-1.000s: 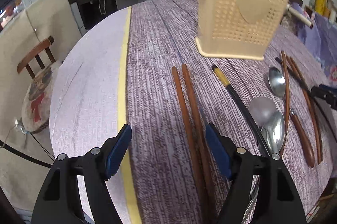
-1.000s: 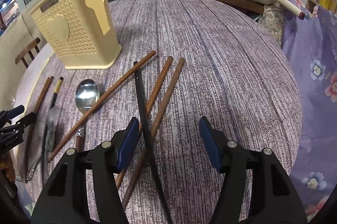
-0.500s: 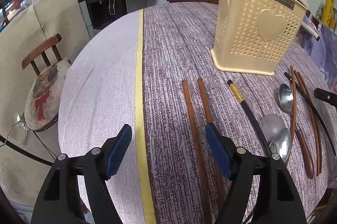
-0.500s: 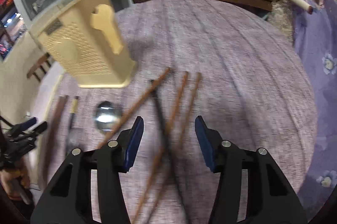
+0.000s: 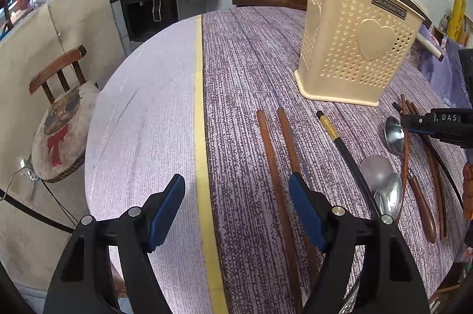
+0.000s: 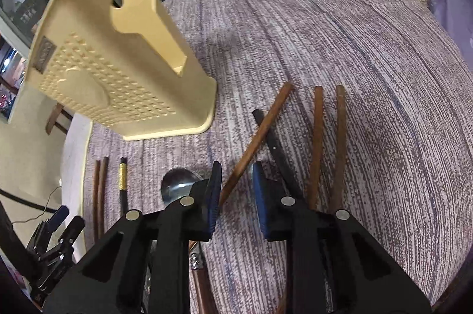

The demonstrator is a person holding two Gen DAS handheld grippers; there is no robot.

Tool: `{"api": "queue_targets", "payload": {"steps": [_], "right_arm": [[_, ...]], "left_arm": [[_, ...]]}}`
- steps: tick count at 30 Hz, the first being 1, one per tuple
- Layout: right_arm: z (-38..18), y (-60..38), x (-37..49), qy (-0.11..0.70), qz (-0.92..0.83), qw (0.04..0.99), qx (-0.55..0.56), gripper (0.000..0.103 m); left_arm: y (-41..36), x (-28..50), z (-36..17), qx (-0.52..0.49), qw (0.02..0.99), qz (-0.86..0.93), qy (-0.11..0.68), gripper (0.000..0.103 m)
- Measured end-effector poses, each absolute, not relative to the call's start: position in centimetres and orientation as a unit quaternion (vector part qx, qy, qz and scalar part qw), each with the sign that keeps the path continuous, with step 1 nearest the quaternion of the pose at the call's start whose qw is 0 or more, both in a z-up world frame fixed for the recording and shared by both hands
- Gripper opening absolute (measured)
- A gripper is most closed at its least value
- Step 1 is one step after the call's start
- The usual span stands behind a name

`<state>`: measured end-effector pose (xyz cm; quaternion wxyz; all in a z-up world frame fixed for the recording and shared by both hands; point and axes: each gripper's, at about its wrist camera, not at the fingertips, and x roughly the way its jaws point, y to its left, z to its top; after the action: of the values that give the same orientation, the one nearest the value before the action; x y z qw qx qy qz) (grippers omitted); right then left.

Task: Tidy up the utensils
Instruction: 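Close the left gripper on a brown chopstick while the right gripper grasps another chopstick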

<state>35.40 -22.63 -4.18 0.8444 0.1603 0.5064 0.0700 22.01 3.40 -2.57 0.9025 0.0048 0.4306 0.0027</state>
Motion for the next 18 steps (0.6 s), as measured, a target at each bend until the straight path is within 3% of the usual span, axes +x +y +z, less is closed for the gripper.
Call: {"api": "queue_targets", "payload": {"steps": [18], "right_arm": [[-4.4,-22.5,40.2,0.506,0.03,0.853,0.126,0.019]], "left_arm": [[1.3,27.4,-3.9,0.033,0.876,-0.01,0.48,0.033]]}}
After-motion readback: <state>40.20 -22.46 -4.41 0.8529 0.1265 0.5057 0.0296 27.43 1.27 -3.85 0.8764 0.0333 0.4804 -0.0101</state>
